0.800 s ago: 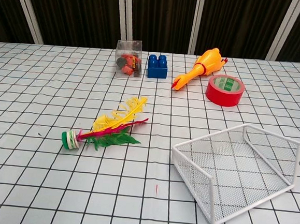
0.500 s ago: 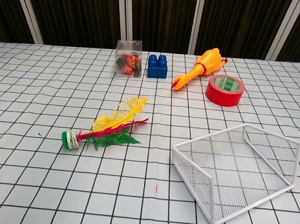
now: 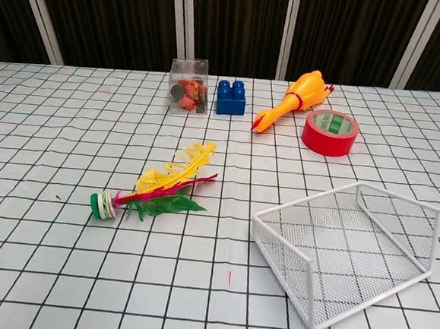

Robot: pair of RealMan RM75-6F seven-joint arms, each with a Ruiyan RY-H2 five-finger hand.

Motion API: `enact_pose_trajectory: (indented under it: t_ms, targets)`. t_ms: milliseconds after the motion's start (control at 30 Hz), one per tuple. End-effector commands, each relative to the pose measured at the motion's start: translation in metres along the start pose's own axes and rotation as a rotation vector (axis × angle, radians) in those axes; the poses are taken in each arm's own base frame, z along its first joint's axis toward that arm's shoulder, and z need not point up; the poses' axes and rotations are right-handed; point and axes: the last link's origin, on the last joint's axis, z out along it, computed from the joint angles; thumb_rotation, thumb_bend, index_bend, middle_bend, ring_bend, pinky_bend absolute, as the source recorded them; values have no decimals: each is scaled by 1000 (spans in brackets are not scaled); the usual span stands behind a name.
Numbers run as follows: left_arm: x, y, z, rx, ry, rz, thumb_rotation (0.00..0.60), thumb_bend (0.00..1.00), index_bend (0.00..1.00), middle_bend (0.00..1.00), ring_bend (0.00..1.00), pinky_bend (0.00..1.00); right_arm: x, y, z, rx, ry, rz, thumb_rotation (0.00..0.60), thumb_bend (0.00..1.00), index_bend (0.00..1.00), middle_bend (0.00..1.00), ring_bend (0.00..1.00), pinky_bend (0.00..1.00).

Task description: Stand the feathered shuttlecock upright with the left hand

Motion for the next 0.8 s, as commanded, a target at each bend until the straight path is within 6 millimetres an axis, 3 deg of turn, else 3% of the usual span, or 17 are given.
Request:
enact_pose_trajectory:
  t_ms: [33,133,333,500,800]
  targets:
    - [6,29,34,-13,-22,-33,600,322,253,0,0,0,0,0,0,0,-1,3,600,339,0,0,0,0]
    - [4,55,63,-32,-27,-23,600,335,277,4,0,0,1,1,0,-3,1,10,600,339,0,0,0,0]
    - [-17,106,102,-55,-45,11,600,363,330,29,0,0,1,1,-1,-4,-3,19,600,339,0,0,0,0]
    - [-42,141,121,-42,-68,34,600,376,335,32,0,0,3,2,-1,-9,-1,32,600,339,0,0,0,0]
    - [-79,200,137,-27,-150,-37,600,466,366,50,0,0,4,2,-1,-9,-4,51,600,339,0,0,0,0]
